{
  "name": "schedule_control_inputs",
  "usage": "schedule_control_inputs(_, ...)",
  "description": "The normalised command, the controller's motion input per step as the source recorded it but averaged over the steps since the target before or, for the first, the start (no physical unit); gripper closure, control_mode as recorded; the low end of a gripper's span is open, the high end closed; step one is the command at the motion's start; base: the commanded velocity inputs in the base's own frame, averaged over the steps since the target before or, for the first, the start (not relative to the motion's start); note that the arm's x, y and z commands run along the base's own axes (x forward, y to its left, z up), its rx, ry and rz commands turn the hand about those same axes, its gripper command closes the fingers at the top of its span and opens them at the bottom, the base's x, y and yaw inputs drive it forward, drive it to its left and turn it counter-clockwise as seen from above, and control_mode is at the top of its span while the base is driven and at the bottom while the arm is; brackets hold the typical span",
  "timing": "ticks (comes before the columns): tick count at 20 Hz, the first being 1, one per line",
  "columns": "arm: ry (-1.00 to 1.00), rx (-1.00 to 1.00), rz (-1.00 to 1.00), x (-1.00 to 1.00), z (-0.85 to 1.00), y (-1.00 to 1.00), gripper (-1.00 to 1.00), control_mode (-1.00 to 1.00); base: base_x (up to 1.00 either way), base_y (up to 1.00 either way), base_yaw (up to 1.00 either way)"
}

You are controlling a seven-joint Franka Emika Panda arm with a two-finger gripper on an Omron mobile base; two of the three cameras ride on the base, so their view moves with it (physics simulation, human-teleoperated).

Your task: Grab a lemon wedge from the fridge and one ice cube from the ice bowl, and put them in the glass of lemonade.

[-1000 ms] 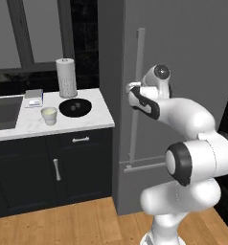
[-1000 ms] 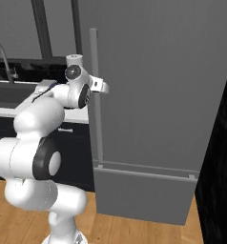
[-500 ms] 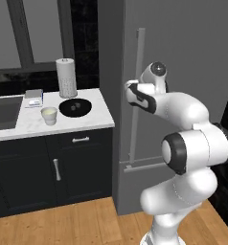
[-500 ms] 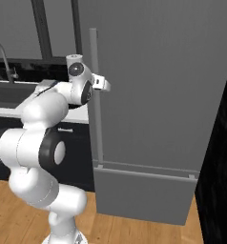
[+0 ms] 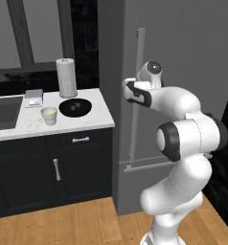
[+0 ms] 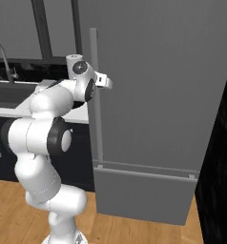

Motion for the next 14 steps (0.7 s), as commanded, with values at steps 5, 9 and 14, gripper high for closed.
schedule_control_inputs(5,0.0,0.01,0.0,0.04,-0.14,0.0,-1.0,-1.0,0.0,0.0,0.0)
schedule_control_inputs(9,0.0,0.0,0.0,0.07,-0.08,0.0,-1.0,-1.0,0.0,0.0,0.0)
schedule_control_inputs(14,0.0,0.0,0.0,0.39,-0.06,0.01,-1.0,-1.0,0.0,0.0,0.0)
